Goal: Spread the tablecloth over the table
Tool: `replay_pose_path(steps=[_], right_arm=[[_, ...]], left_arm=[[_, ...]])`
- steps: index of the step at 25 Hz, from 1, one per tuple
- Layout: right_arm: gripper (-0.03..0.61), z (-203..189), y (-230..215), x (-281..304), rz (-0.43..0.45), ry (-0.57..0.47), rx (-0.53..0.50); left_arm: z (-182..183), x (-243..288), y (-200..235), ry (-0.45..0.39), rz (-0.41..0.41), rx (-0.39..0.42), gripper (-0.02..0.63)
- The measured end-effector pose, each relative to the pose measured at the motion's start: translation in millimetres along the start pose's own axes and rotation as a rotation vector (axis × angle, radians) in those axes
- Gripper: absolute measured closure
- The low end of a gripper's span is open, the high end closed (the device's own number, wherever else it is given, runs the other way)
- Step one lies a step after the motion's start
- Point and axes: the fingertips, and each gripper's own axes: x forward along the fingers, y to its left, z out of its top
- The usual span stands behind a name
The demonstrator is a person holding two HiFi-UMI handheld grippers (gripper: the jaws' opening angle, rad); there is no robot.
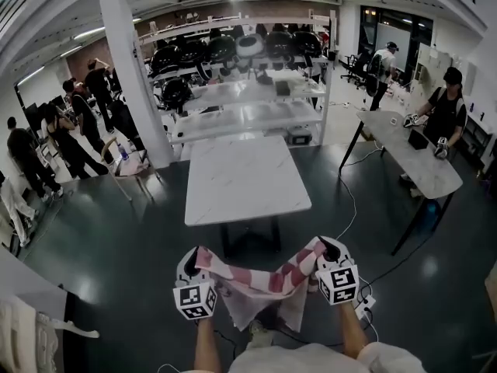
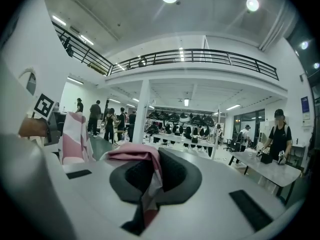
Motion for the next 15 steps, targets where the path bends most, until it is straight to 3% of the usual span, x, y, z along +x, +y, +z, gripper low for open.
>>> replay_pose_path(steps=[7, 15], right_arm=[[0.56, 25.3, 6.6, 89.5, -0.032, -0.001, -0.014], [0.559, 41.7, 9.2, 154.1, -0.078, -0.014, -0.023]], left_arm=[[11.9, 78.3, 61.4, -0.015, -0.021, -0.004, 0.588], [19.0, 142.9, 108.7, -0.037, -0.053, 0.001, 0.588]])
